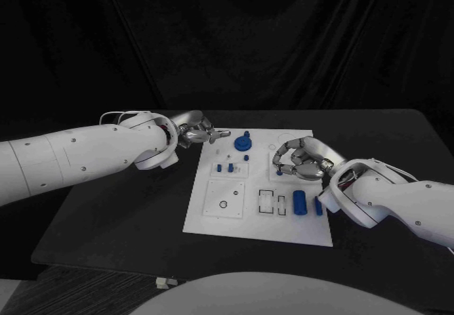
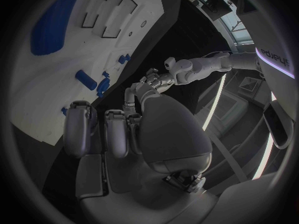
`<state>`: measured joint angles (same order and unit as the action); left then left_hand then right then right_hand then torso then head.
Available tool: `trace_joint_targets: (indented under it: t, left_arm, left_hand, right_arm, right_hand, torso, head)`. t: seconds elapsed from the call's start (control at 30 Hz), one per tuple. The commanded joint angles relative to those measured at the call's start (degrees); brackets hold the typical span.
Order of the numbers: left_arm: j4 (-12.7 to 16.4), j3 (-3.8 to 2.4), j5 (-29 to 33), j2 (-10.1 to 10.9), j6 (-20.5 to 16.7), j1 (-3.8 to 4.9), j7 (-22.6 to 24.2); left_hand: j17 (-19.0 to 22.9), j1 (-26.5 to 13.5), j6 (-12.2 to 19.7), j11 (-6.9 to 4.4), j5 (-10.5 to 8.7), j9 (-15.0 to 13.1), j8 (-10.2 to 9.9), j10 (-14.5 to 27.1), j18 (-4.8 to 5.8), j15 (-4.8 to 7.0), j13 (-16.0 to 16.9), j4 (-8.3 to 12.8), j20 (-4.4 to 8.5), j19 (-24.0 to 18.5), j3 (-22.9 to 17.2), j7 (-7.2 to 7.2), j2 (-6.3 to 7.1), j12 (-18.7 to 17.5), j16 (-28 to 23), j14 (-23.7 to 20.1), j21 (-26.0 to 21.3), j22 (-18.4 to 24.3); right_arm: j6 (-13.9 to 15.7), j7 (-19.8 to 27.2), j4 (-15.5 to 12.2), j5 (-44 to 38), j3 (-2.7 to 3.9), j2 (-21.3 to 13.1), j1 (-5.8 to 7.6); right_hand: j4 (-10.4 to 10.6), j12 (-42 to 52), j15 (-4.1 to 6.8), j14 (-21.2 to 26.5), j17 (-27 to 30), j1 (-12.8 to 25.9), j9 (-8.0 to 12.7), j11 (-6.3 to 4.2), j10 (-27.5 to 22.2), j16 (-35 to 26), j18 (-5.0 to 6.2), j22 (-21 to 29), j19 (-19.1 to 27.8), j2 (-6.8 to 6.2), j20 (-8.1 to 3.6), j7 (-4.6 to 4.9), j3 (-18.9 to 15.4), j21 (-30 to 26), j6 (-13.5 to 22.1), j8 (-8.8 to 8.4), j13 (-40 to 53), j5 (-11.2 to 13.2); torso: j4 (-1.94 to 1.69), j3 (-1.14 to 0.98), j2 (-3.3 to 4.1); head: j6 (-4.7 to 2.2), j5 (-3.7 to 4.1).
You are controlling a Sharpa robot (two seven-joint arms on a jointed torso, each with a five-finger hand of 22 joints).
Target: Assemble the parts on the task board
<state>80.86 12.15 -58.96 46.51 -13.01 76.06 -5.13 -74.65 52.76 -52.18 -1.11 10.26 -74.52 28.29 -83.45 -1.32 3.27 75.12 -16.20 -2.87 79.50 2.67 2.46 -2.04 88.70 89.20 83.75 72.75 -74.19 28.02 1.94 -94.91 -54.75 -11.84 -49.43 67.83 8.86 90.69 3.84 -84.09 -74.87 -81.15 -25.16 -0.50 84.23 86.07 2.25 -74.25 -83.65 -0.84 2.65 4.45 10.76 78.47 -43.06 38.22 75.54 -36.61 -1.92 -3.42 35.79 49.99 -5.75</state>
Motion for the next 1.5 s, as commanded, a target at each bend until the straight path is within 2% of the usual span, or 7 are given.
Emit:
trace_joint_targets:
  t: [0.03, 0.37, 0.53, 0.73, 0.77, 1.0, 1.5]
  left_arm:
    - [0.5, -0.01, 0.3, 0.5, -4.5, 0.36, 5.0]
    - [-0.3, 0.03, -2.4, 1.2, -7.5, -0.03, 15.9]
    - [-1.2, 0.04, -2.6, 1.3, -10.0, -0.81, 23.2]
    - [-1.8, 0.04, -2.7, 1.6, -12.4, -1.73, 29.0]
    - [-1.9, 0.04, -2.7, 1.7, -12.4, -1.89, 29.5]
    - [-2.3, 0.05, -2.7, 1.8, -12.8, -2.65, 32.2]
    - [-3.8, 0.05, -2.7, 0.8, -12.0, -3.9, 35.9]
  left_hand:
    - [-15.3, 4.4, 1.5, -0.07, 5.08, -0.9, 0.1, -5.5, -2.54, 0.28, 13.9, -0.5, -0.03, 0.8, 2.1, -0.07, -0.62, 0.1, 0.8, 6.3, 1.2, -10.7]
    - [-15.3, 22.1, 5.3, 1.28, 10.97, 5.9, -6.0, -3.0, -3.05, -0.99, 11.9, 0.1, -1.02, -1.6, -1.8, 1.41, -0.49, -2.3, 0.8, 6.3, -1.2, -10.0]
    - [-8.4, 30.5, 5.6, 2.68, 10.63, 11.6, -9.1, 6.9, -4.41, -2.49, 5.3, 0.0, -2.13, -8.7, -5.8, 2.65, 0.83, -11.0, -3.2, -1.2, -8.2, -7.9]
    - [9.3, 35.1, 4.4, 3.75, 10.35, 16.0, -9.8, 29.8, -5.83, -3.7, -14.8, -0.3, -3.15, -18.0, -11.6, 3.44, 2.99, -36.9, -15.6, -21.1, -15.8, -5.6]
    - [19.1, 34.5, 4.2, 4.59, 10.02, 18.0, -10.7, 34.2, -6.8, -4.54, -20.2, -0.3, -3.66, -25.2, -12.9, 4.02, 3.44, -43.7, -23.3, -32.8, -22.7, -3.6]
    - [31.1, 32.4, 1.3, 7.49, 8.94, 27.1, -13.4, 38.2, -6.35, -7.84, -34.2, -0.2, -5.54, -39.2, -16.7, 5.58, 5.37, -56.0, -35.0, -44.5, -33.0, -1.5]
    - [36.1, 33.7, 1.1, 8.19, 9.32, 30.7, -14.3, 38.5, -6.19, -8.83, -40.6, 0.7, -6.24, -41.9, -17.5, 5.74, 5.62, -58.5, -37.2, -46.0, -36.5, -1.4]
  right_arm:
    - [-0.1, -0.8, -0.1, -0.1, 0.04, -0.2, -0.16]
    - [0.4, -0.6, -0.4, -0.1, 0.04, -0.6, -0.15]
    - [0.8, -0.3, -0.6, -0.1, 0.04, -0.8, -0.15]
    - [1.7, 0.5, -0.9, -0.1, 0.04, -1.1, -0.15]
    - [1.9, 0.7, -0.9, -0.1, 0.04, -1.1, -0.15]
    - [2.9, 1.6, -1.2, -0.1, 0.04, -1.4, -0.14]
    - [5.4, 4.2, -2.0, -0.1, 0.05, -2.2, -0.08]
  right_hand:
    - [0.3, -0.7, 0.17, -3.9, -4.9, 1.9, 0.5, 0.17, 5.8, -0.6, 0.76, -11.8, -0.4, 0.0, -0.31, -0.34, 2.7, -0.7, -0.1, 1.49, 14.5, -1.9]
    - [0.3, -0.7, 0.17, -3.9, -4.9, 1.9, 0.5, 0.17, 5.8, -0.6, 0.76, -11.8, -0.4, 0.0, -0.31, -0.34, 2.7, -0.7, -0.1, 1.49, 14.5, -1.9]
    - [0.2, -0.7, 0.17, -3.9, -4.9, 1.9, 0.5, 0.17, 5.8, -0.6, 0.75, -11.8, -0.4, -0.01, -0.31, -0.34, 2.7, -0.6, -0.1, 1.5, 14.5, -1.9]
    - [0.2, -0.7, 0.17, -3.9, -4.9, 1.9, 0.5, 0.17, 5.8, -0.5, 0.74, -11.8, -0.4, -0.03, -0.31, -0.35, 2.7, -0.6, -0.1, 1.52, 14.5, -1.9]
    - [0.2, -0.7, 0.17, -3.9, -4.9, 1.9, 0.5, 0.17, 5.8, -0.5, 0.74, -11.8, -0.4, -0.03, -0.31, -0.35, 2.7, -0.6, -0.1, 1.52, 14.5, -1.9]
    - [0.2, -0.7, 0.17, -3.9, -4.7, 1.9, 0.5, 0.16, 5.8, -0.7, 0.77, -11.7, -0.3, -0.05, -0.31, -0.35, 2.7, -0.7, -0.1, 1.54, 14.5, -1.9]
    - [1.1, -0.7, 0.23, -3.3, -2.2, 3.0, 0.8, 0.04, 5.8, -1.9, 0.98, -11.5, 0.1, -0.3, -0.31, -0.5, 2.4, -1.6, -0.4, 1.48, 14.5, -0.9]
  torso:
    - [-0.05, -0.02, 0.02]
    - [0.06, 0.0, 0.0]
    - [0.04, 0.0, 0.05]
    - [0.04, 0.0, 0.1]
    - [0.03, 0.0, 0.12]
    - [0.0, 0.01, 0.02]
    - [-0.01, 0.01, 0.04]
  head:
    - [0.01, 0.15]
    - [0.01, 0.08]
    - [0.01, 0.11]
    - [0.01, 0.32]
    - [0.01, 0.3]
    - [0.01, 0.5]
    - [0.01, 0.62]
